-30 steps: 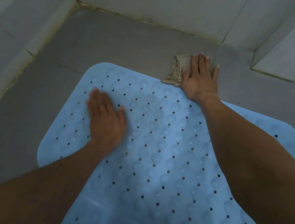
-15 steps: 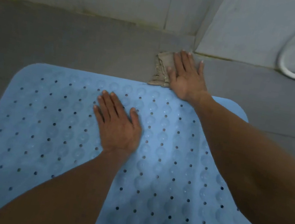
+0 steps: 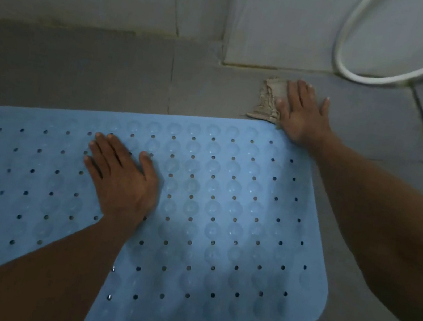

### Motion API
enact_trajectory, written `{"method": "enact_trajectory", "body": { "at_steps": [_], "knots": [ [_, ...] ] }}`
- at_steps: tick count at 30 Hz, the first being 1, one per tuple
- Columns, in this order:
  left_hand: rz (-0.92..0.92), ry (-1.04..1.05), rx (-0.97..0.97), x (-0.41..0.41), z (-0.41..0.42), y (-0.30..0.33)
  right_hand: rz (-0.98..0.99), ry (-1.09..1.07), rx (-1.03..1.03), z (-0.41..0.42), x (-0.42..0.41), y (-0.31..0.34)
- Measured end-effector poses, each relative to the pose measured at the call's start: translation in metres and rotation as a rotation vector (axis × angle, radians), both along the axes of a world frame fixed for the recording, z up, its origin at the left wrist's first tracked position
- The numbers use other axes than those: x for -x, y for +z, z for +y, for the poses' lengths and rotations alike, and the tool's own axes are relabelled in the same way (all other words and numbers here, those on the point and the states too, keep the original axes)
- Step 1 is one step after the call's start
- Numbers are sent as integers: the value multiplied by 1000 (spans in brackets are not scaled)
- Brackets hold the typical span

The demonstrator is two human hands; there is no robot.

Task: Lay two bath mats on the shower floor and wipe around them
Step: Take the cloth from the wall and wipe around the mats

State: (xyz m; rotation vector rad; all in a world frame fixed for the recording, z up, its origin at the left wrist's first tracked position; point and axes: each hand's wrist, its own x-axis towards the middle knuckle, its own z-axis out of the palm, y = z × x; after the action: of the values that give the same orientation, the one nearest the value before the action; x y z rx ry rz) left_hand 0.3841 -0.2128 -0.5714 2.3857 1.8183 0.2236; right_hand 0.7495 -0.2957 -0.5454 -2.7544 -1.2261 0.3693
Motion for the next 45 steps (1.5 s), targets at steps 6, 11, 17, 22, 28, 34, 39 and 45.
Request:
{"method": "enact_trajectory", "body": {
  "at_steps": [6, 11, 17, 22, 28, 34, 39, 45],
  "knots": [
    [42, 6, -49, -15, -9, 10, -6, -44, 111, -27, -12, 14],
    [-81, -463, 27, -115, -100, 26, -48, 20, -97, -27, -3, -2],
    [23, -530, 67, -133, -124, 3, -129, 53, -170, -35, -7, -13],
    [20, -543, 64, -136, -125, 4, -63, -14, -132, -67, 0, -9],
    [35, -536, 86, -136, -125, 7, -14, -64, -94, -138, 44, -2],
    [15, -534, 102, -136, -125, 10, 9, -101, -100, -198, 99, -7],
    [22, -532, 87, -136, -125, 10, 22, -91, -85, -238, 128, -4],
    [44, -541, 68, -135, -128, 11, 30, -120, -70, -303, 182, -4]
  ]
}}
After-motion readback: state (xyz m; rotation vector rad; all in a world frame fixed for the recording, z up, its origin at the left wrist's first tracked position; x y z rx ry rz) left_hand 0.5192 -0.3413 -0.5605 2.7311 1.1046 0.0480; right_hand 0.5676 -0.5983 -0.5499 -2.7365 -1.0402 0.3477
